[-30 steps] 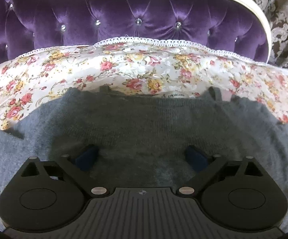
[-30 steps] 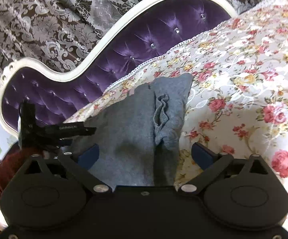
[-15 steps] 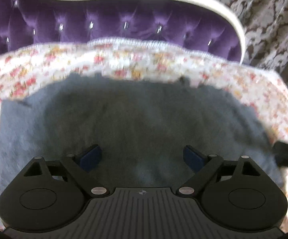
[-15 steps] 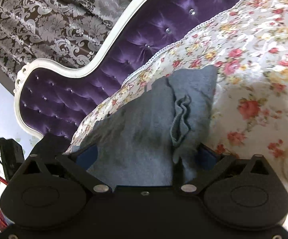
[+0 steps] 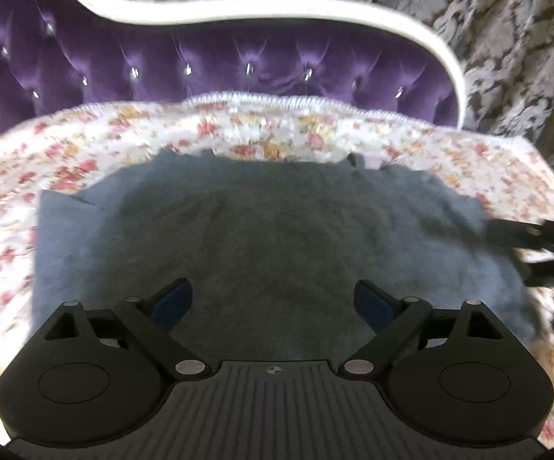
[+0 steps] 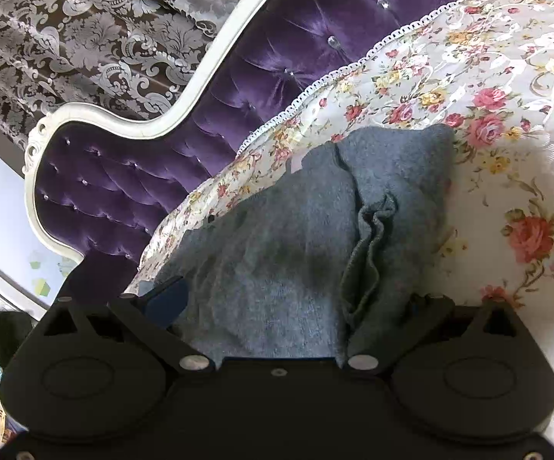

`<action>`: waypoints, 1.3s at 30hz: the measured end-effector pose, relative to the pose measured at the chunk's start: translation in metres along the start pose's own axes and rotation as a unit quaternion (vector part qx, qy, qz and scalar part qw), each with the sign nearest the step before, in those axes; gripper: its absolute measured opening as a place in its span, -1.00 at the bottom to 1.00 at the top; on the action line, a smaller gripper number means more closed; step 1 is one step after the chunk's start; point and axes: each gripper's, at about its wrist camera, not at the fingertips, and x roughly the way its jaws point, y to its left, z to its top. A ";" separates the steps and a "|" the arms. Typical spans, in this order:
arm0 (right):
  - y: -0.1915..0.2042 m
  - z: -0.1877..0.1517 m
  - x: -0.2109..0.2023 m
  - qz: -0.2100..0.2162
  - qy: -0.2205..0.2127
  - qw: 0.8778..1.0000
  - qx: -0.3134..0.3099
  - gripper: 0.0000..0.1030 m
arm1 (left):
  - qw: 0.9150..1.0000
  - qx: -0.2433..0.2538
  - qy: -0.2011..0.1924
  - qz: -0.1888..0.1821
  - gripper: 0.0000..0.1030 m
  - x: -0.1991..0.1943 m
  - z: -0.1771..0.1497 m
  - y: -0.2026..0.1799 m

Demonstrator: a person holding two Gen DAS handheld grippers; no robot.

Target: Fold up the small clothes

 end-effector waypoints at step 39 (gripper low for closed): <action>0.265 -0.058 0.210 -0.140 0.159 0.940 -0.266 -0.08 | 0.991 -0.130 -0.031 -0.022 0.80 -0.106 -0.110 0.114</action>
